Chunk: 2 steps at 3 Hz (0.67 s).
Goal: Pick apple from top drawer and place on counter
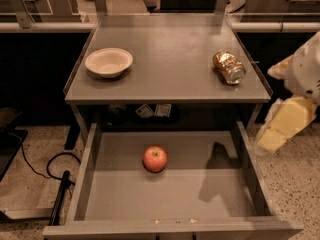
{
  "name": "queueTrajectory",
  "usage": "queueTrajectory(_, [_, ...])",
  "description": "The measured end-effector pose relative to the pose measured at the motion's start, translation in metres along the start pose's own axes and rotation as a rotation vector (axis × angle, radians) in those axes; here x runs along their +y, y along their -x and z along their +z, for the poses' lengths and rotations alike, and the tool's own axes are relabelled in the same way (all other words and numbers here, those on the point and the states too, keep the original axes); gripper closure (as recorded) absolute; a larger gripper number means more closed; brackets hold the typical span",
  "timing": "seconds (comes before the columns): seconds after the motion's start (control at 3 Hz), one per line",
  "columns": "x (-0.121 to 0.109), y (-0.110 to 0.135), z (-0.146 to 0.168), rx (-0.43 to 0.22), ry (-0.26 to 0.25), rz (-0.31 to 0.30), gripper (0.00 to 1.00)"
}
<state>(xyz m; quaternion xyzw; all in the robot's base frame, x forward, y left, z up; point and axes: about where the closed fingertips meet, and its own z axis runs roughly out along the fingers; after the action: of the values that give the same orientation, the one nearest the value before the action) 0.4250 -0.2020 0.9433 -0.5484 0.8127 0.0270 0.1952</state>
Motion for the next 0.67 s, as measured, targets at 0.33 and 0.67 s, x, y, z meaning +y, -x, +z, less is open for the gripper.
queueTrajectory(0.33, [0.0219, -0.0086, 0.0373, -0.126, 0.032, 0.196, 0.0])
queueTrajectory(0.67, [0.022, -0.0086, 0.0373, -0.126, 0.032, 0.196, 0.0])
